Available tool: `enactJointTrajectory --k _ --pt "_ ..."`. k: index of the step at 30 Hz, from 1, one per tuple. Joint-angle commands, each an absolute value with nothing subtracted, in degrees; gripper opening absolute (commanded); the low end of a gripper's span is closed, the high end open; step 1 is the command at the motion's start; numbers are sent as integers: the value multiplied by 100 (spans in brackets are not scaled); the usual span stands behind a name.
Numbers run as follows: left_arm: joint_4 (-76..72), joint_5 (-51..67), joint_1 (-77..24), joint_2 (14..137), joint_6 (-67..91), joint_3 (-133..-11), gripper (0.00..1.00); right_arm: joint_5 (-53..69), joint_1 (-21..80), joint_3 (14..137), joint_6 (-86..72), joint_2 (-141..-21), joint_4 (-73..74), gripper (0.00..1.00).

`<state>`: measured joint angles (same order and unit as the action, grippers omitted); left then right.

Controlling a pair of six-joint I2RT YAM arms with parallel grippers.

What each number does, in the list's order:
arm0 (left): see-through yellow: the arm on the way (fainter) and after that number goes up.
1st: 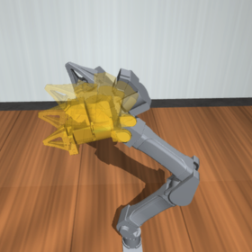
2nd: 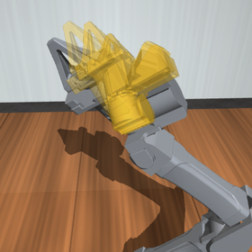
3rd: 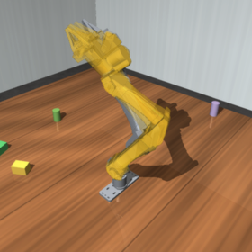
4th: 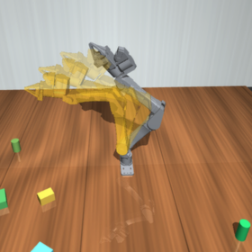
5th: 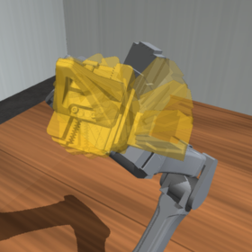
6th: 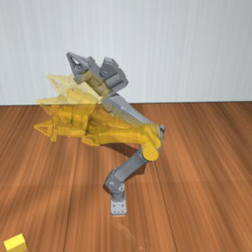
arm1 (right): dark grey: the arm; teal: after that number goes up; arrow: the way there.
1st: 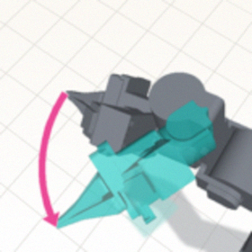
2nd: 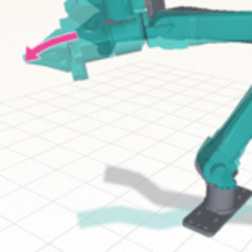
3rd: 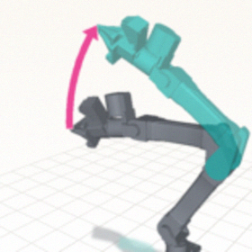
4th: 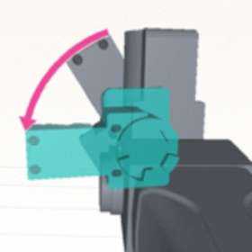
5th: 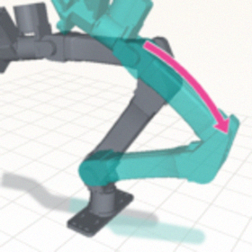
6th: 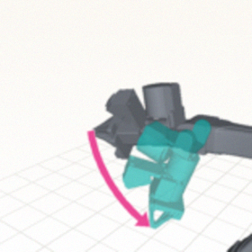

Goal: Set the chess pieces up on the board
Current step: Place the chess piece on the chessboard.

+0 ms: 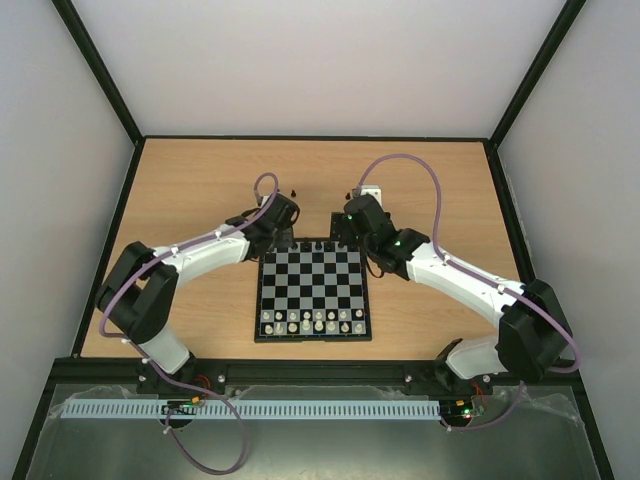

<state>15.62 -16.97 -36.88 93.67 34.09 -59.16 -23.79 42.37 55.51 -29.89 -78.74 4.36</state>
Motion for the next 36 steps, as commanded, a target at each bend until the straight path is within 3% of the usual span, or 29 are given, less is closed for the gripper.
enactJointTrajectory --k 1,36 --pt "1524 -1807 -3806 9590 3585 -5945 11 -2540 4198 5494 -3041 -7709 440 94" --pt "1330 -1890 -3898 10082 3676 -6011 15 -2465 4177 5505 -3014 -7701 461 94"
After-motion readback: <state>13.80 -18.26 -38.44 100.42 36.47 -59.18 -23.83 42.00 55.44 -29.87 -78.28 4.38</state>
